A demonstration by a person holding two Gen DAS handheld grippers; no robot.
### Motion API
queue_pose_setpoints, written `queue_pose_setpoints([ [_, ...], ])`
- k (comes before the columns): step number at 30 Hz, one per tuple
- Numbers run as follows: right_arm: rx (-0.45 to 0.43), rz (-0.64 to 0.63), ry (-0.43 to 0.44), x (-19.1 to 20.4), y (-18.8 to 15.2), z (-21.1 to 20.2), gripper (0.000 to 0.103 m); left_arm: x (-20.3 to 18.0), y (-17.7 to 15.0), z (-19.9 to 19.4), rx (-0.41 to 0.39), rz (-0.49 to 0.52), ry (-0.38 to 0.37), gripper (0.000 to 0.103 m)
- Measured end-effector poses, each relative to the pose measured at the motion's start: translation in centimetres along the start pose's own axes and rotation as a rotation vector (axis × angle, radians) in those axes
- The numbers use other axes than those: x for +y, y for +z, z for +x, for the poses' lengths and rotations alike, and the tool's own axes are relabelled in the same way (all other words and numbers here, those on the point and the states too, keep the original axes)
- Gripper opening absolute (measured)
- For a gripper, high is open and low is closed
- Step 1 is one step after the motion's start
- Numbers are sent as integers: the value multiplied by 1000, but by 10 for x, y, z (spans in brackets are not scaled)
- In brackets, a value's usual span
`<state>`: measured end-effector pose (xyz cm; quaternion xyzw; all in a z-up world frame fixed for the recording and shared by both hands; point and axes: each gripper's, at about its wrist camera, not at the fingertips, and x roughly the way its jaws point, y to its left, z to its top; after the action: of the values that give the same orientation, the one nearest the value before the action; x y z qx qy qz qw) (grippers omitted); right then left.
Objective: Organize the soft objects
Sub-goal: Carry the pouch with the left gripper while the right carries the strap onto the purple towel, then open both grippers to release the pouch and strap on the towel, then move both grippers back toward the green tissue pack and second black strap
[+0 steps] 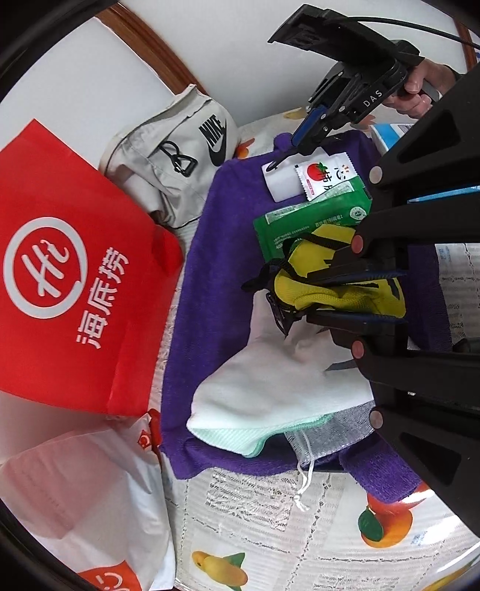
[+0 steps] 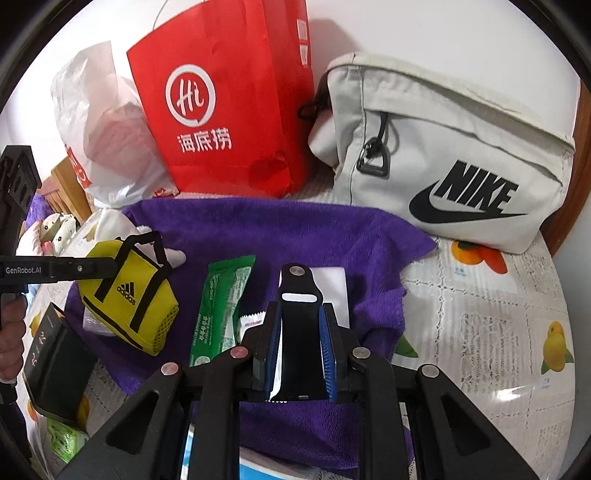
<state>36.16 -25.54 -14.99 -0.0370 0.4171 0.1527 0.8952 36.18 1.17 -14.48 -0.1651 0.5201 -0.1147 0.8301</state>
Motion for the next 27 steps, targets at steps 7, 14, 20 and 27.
queue_pose_setpoints([
  [7, 32, 16, 3, -4, -2, 7, 22, 0, -2, 1, 7, 10, 13, 22],
  [14, -2, 24, -8, -1, -6, -13, 49, -6, -4, -21, -21, 48, 58, 53],
  [20, -31, 40, 2, 8, -12, -44, 50, -7, -17, -52, -52, 48, 71, 53],
  [27, -54, 43, 0, 28, -27, -81, 50, -18, -38, -91, -104, 66, 92, 53],
])
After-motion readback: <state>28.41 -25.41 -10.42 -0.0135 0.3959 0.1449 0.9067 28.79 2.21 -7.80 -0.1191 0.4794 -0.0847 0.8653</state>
